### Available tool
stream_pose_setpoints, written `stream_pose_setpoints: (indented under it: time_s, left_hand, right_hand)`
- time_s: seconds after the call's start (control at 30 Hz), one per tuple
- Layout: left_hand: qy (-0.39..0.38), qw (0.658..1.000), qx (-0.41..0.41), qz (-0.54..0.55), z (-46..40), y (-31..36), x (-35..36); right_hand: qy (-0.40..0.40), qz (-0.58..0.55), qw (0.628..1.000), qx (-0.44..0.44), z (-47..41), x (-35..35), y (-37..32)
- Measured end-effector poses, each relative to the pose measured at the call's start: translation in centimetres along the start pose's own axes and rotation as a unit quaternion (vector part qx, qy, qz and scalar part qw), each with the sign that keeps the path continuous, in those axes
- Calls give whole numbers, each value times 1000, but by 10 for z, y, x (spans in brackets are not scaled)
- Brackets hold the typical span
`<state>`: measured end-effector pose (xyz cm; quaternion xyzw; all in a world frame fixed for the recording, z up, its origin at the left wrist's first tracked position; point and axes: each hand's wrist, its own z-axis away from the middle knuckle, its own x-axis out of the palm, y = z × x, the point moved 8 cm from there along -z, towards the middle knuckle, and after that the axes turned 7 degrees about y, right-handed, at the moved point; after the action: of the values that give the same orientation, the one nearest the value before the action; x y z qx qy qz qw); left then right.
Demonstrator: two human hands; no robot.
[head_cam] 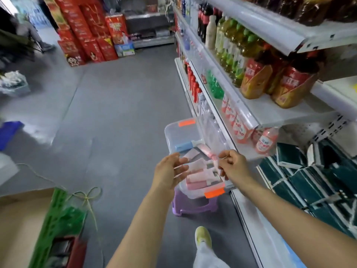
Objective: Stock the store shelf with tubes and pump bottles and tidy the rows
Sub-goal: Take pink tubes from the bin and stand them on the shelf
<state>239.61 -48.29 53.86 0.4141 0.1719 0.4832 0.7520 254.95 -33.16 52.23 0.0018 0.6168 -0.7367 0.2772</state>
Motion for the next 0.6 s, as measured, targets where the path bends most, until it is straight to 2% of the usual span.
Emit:
stream_pose_setpoints:
  time_s: [0.3,0.5,0.6]
  left_hand:
    - [20,989,-105,-100,-164,-44,58]
    - [33,963,-146,-224,-238,-84,69]
    - [22,948,-125,-293,-266,-97,76]
  right_hand:
    - [-71,9,971,228,-121,70,102]
    - [-72,-39,919,387,-139,125,195]
    - [-60,-99,885,450,-128,146,196]
